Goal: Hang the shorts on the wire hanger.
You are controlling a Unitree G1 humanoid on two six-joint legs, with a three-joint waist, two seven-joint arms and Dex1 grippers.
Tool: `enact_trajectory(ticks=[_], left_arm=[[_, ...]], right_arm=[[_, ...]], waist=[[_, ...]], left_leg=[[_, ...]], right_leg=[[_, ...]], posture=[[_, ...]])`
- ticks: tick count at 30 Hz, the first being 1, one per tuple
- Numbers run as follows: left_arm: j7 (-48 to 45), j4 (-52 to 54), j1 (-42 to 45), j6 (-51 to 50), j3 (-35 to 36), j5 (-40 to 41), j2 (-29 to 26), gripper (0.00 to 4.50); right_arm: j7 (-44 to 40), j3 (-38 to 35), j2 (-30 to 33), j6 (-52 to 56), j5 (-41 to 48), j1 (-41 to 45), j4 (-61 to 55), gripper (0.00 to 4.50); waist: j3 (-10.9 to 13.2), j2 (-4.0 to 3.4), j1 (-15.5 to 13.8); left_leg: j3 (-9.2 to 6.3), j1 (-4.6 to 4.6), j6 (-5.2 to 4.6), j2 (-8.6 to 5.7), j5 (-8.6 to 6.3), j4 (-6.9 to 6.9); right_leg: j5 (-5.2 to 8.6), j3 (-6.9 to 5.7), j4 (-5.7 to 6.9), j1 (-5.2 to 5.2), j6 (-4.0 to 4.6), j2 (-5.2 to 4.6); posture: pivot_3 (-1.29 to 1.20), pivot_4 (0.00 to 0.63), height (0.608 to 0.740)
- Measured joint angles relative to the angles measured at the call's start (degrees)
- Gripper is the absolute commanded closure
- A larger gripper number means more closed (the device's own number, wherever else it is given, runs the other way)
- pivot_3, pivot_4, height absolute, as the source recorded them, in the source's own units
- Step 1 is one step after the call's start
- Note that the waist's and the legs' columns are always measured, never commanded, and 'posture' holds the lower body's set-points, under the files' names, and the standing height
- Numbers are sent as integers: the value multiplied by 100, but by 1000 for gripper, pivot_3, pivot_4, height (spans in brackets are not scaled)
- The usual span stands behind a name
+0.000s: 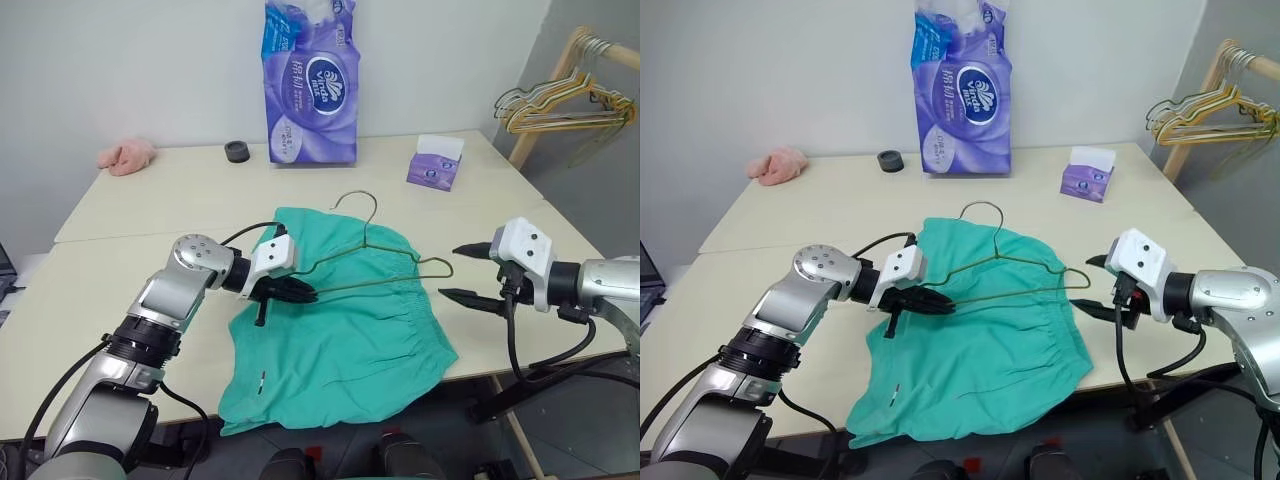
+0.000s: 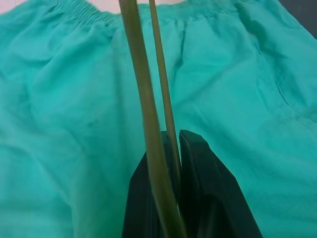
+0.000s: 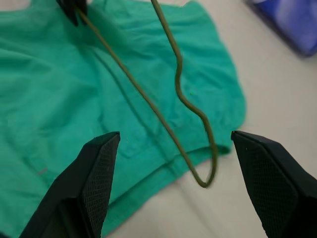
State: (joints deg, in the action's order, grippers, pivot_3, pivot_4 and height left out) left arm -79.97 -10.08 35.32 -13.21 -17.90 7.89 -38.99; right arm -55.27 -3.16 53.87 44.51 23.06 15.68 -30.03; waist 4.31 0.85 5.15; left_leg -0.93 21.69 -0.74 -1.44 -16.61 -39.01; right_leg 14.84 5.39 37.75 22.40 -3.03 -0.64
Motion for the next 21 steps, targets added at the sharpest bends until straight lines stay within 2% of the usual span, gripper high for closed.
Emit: enact_trajectory(ticks=[5,13,16,21], left_arm=[[-71,189,-54,340,-146,-177,-7,4500],[-65,414,-135,338,-152,-206,-24,4500],[-63,461,-146,325,-152,-206,-27,4500],[-49,509,-151,312,-151,-206,-27,4500]], right_arm=[[-95,638,82,260,26,334,78,677],[-144,1405,18,270,-160,518,325,677],[-94,1553,-46,271,-222,574,377,1238],[-61,1756,-124,328,-393,626,533,2940]], waist=[[0,0,0],[-1,2,-6],[-1,2,-8],[-1,2,-10]], left_leg=[[0,3,0,0,0,0],[-2,6,0,0,0,0],[-2,5,0,0,0,0],[-2,6,0,0,0,-1]], right_leg=[[0,-2,0,4,-1,0],[0,-4,1,7,-2,-1],[0,-7,2,7,-2,-1],[0,-7,2,9,-2,-1]], posture=[[-125,39,740],[-110,39,740],[-108,39,740],[-109,39,740]])
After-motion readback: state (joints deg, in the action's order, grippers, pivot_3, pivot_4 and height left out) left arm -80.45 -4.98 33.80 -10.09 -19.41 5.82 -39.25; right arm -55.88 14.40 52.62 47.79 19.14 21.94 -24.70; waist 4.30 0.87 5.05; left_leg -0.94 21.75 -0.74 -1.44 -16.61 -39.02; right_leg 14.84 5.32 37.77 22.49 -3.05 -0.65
